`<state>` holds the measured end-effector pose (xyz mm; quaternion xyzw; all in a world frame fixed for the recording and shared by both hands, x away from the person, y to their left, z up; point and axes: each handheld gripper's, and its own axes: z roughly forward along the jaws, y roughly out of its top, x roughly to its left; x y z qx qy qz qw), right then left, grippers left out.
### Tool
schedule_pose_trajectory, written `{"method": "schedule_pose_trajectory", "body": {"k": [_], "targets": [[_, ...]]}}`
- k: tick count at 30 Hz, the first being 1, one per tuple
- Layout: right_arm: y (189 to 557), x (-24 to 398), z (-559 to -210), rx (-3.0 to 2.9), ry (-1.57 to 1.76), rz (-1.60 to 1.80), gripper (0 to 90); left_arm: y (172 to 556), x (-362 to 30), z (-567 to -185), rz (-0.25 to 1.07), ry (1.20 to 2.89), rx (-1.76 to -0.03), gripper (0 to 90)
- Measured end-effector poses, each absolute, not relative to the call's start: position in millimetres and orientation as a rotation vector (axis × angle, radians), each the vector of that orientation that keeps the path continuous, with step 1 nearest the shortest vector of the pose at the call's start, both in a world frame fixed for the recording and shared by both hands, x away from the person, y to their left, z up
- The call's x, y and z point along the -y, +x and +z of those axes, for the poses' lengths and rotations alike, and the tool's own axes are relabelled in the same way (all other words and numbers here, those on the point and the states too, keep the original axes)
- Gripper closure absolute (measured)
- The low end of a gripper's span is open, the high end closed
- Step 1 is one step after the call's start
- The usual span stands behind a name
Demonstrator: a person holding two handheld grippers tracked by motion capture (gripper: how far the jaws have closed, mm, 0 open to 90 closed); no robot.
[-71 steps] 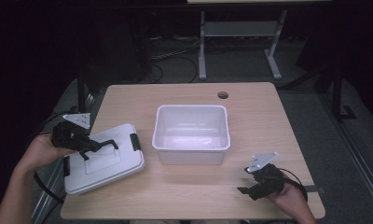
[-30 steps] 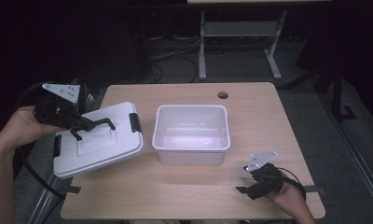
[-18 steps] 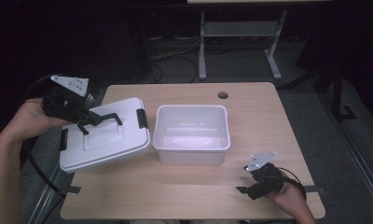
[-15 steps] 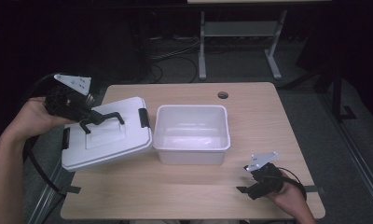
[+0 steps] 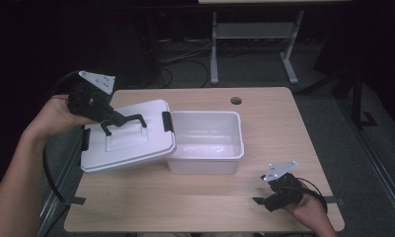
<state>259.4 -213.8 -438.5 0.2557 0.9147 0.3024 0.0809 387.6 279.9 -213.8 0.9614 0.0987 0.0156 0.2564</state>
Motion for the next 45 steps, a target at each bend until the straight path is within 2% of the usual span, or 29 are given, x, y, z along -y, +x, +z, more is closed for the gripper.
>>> {"method": "schedule_pose_trajectory", "body": {"k": [30, 45], "targets": [[258, 218, -437, -2.736, 0.756, 0.906, 20.1, 424, -188, -210, -0.041, 2.614, -0.108, 84.3], [256, 222, -436, -2.728, 0.758, 0.914, 20.2, 438, -143, -223, -0.083, 2.632, -0.052, 84.3]]}}
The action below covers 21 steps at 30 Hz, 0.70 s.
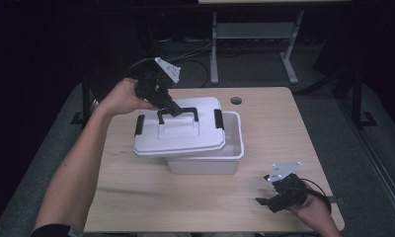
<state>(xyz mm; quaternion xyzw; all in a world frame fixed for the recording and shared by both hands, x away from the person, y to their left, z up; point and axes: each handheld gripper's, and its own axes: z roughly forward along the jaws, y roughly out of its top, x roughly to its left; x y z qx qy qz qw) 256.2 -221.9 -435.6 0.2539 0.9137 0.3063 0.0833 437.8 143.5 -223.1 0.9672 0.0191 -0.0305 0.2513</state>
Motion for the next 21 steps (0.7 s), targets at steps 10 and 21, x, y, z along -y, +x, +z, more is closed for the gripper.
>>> {"method": "schedule_pose_trajectory", "body": {"k": [10, 21], "targets": [[256, 223, -435, -2.726, 0.755, 0.915, 20.3, 444, -126, -232, -0.092, 2.624, -0.046, 84.3], [256, 224, -435, -2.723, 0.767, 0.924, 20.3, 449, -104, -237, -0.107, 2.630, -0.013, 84.3]]}}
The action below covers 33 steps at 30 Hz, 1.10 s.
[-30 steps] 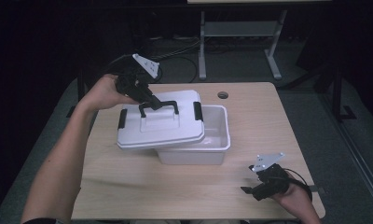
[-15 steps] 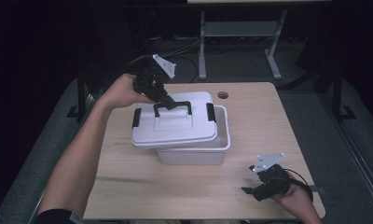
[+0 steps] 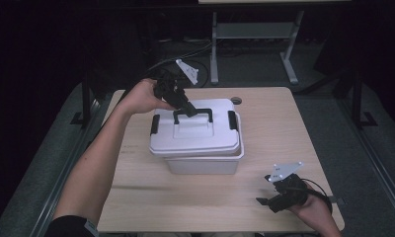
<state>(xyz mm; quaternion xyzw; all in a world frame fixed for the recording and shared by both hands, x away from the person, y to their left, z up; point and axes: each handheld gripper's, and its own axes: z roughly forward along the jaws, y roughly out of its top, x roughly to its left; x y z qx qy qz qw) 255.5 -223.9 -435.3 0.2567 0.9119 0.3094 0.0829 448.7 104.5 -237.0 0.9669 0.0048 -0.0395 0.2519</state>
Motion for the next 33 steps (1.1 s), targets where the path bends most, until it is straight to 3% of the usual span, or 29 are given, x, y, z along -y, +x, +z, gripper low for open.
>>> {"method": "schedule_pose_trajectory", "body": {"k": [33], "targets": [[254, 229, -435, -2.716, 0.770, 0.928, 20.3, 458, -69, -269, -0.136, 2.692, 0.023, 84.2]]}}
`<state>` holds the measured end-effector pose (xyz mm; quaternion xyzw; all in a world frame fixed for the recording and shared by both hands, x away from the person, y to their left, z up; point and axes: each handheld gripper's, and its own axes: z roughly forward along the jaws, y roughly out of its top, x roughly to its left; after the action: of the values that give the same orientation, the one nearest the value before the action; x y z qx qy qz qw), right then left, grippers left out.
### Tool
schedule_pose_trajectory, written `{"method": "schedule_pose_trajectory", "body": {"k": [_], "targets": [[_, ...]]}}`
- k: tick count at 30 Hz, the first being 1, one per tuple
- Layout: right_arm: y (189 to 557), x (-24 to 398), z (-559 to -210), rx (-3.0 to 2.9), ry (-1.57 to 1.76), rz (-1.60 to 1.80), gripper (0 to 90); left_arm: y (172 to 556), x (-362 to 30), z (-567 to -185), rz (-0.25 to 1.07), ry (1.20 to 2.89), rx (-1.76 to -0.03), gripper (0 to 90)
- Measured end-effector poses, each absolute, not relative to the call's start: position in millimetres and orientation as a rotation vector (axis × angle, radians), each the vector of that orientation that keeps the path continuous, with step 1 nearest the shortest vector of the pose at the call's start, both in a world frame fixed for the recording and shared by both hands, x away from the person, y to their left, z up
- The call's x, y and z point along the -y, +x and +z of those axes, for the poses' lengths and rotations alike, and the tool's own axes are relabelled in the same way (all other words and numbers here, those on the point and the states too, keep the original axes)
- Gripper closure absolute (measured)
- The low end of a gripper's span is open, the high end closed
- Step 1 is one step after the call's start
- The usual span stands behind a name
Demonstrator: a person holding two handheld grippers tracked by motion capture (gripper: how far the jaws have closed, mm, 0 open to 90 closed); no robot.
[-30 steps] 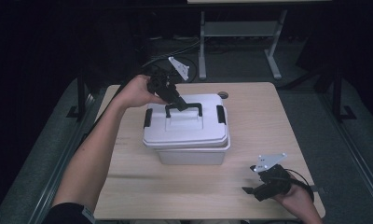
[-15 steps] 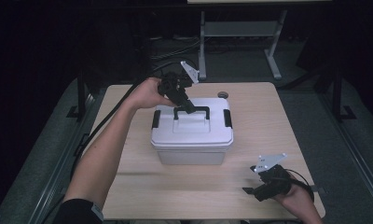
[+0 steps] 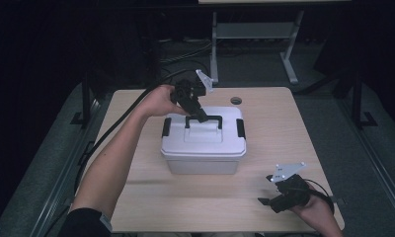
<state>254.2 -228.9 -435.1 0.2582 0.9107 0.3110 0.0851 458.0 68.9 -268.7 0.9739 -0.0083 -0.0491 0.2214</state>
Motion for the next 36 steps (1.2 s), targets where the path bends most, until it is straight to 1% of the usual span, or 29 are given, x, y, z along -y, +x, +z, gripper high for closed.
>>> {"method": "schedule_pose_trajectory", "body": {"k": [7, 18, 25, 27, 29, 32, 36], "targets": [[254, 228, -435, -2.716, 0.777, 0.931, 20.3, 460, -68, -271, -0.131, 2.710, 0.033, 84.0], [254, 228, -436, -2.717, 0.773, 0.933, 20.3, 461, -71, -277, -0.125, 2.716, -0.002, 82.6], [254, 228, -435, -2.713, 0.772, 0.934, 20.3, 460, -75, -272, -0.109, 2.707, -0.015, 74.8], [254, 228, -435, -2.714, 0.775, 0.935, 20.3, 461, -76, -271, -0.094, 2.708, -0.028, 70.4], [254, 227, -435, -2.715, 0.773, 0.932, 20.3, 461, -78, -271, -0.099, 2.708, -0.046, 68.7], [254, 227, -435, -2.715, 0.770, 0.933, 20.3, 462, -81, -271, -0.092, 2.703, -0.065, 62.9], [255, 228, -434, -2.713, 0.765, 0.927, 20.3, 463, -83, -270, -0.079, 2.698, -0.071, 57.8]]}}
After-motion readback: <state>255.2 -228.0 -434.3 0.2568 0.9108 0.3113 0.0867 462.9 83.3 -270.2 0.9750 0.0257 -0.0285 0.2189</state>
